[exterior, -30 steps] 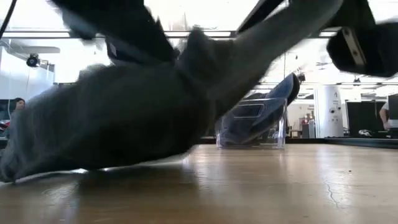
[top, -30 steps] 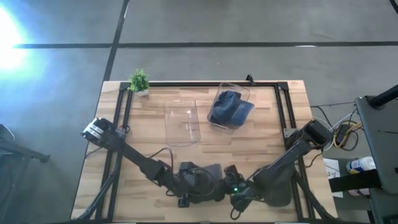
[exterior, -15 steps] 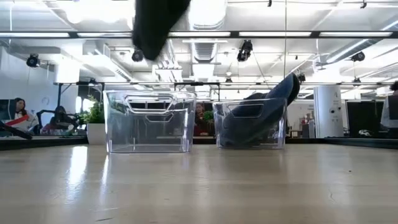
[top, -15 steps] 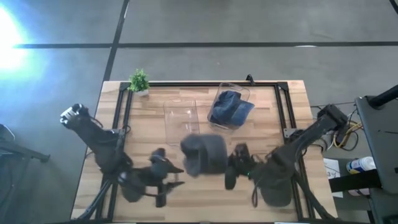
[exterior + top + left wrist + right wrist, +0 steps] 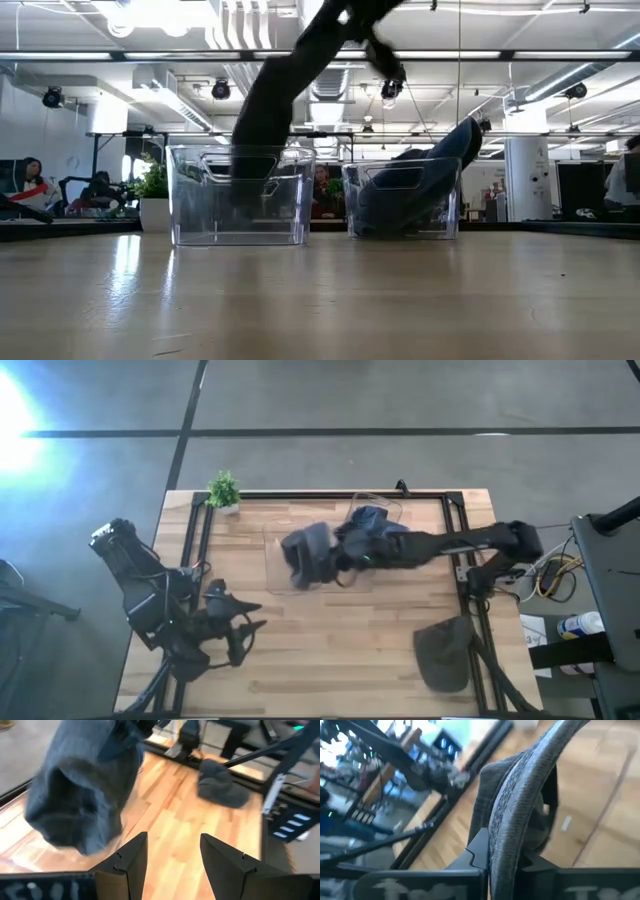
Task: Pick & Place hat
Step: Put the left black cap into the left transparent bin
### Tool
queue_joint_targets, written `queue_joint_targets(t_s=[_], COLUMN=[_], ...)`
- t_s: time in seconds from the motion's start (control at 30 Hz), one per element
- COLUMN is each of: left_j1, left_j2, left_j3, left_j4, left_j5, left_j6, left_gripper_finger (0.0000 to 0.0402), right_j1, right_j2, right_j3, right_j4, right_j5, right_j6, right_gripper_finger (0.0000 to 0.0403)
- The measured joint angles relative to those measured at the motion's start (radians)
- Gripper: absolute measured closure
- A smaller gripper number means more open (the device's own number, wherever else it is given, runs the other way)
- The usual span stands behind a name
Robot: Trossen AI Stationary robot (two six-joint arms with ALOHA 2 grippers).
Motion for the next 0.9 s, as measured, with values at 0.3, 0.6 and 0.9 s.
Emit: queue_joint_targets(t_s=[0.3,0.6,0.9], left_j1=[0.011,0.037,0.050], left_j2=[-0.002,-0.027,-0.029], left_j3=[-0.070,-0.206,-0.208], left_j4=[-0.075,-0.043,-0.001], left_j5=[-0.032,-0.011,-0.004], left_j6=[-0.109,-0.240,-0.203], left_gripper_finger=[0.0226,0.0226,0.0226], right_j1=[-0.141,-0.157,-0.138], right_j2=[0.245,0.400,0.303], right_j3=[0.034,0.161,0.226], right_j4=[0.108,0.039,-0.271], right_j5=[-0.220,-0.291,-0.162], right_j6=[0.058,0.027,-0.109], right_gripper_finger=[0.0388,0.0282,0.0176])
